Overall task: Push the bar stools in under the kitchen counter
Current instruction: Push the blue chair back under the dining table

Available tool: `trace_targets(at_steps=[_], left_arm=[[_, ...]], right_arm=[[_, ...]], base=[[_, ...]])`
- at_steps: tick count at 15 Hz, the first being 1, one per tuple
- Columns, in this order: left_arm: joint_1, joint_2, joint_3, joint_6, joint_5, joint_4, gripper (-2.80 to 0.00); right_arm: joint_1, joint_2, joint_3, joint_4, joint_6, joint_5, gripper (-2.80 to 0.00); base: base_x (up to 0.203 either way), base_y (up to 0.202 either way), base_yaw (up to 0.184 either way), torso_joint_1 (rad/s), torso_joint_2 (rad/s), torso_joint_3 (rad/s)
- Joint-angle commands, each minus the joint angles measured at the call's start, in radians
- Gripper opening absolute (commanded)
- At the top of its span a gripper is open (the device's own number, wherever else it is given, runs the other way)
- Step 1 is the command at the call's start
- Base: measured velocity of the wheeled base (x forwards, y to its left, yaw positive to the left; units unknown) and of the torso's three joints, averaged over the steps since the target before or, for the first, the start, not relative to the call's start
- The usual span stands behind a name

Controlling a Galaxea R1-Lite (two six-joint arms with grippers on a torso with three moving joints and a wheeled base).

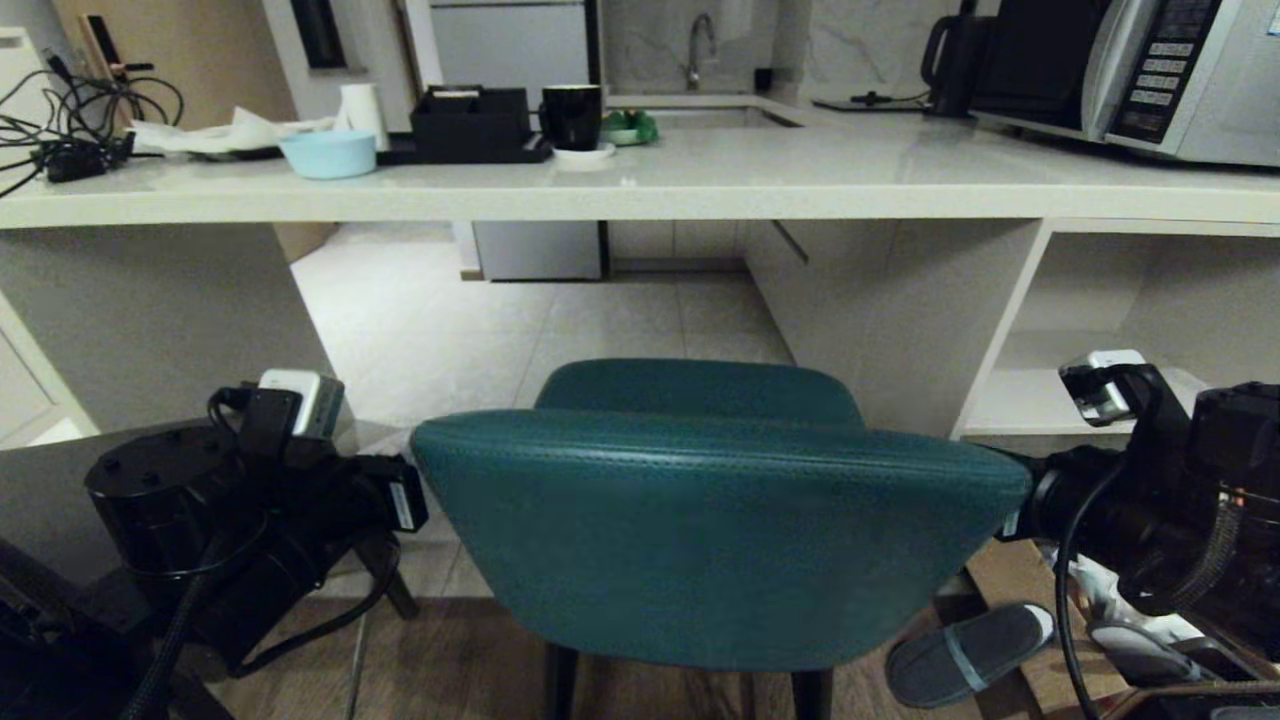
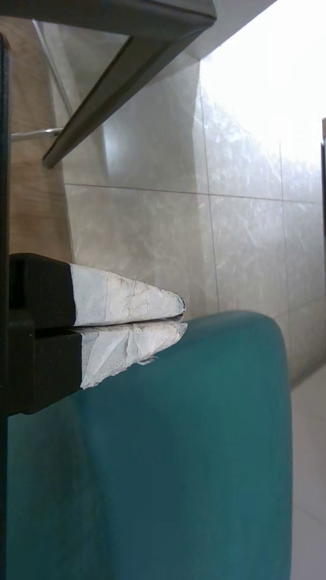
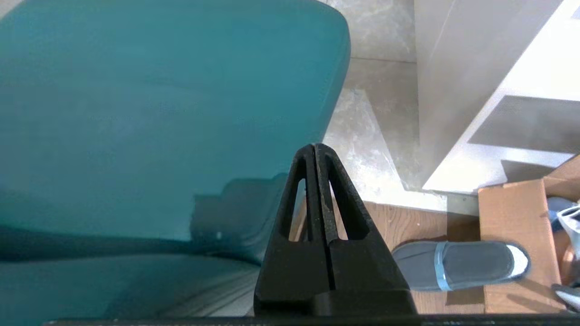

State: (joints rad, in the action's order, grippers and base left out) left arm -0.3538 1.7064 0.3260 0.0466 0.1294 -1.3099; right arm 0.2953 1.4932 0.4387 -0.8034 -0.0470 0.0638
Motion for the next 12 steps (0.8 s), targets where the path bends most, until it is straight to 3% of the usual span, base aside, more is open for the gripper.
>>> trace_targets(at_steps=[1, 5, 7, 12], left_arm=[[-0.018, 0.001, -0.005, 0.001, 0.004, -0.008, -2.8], [-0.085, -0.011, -0.065, 0.004, 0.01, -0.011, -2.8], [-0.137, -0.011, -0.077, 0.009, 0.054, -0.011, -2.8], [-0.16, 0.042, 0.0, 0.006, 0.079, -0.009, -2.8]], right_arm=[[0.001, -0.028, -0.026, -0.005, -0.002, -0.001, -2.8], [0.001, -0.076, -0.091, -0.003, -0.005, -0.004, -2.8], [0.006, -0.103, -0.115, 0.0, -0.013, -0.01, -2.8], [0.084, -0.015, -0.034, -0.003, -0.007, -0.061, -2.8]], base=[[0.0, 0.0, 0.0, 0.0, 0.0, 0.0], [0.0, 0.0, 0.0, 0.0, 0.0, 0.0], [0.0, 0.0, 0.0, 0.0, 0.0, 0.0], [0.0, 0.0, 0.0, 0.0, 0.0, 0.0]])
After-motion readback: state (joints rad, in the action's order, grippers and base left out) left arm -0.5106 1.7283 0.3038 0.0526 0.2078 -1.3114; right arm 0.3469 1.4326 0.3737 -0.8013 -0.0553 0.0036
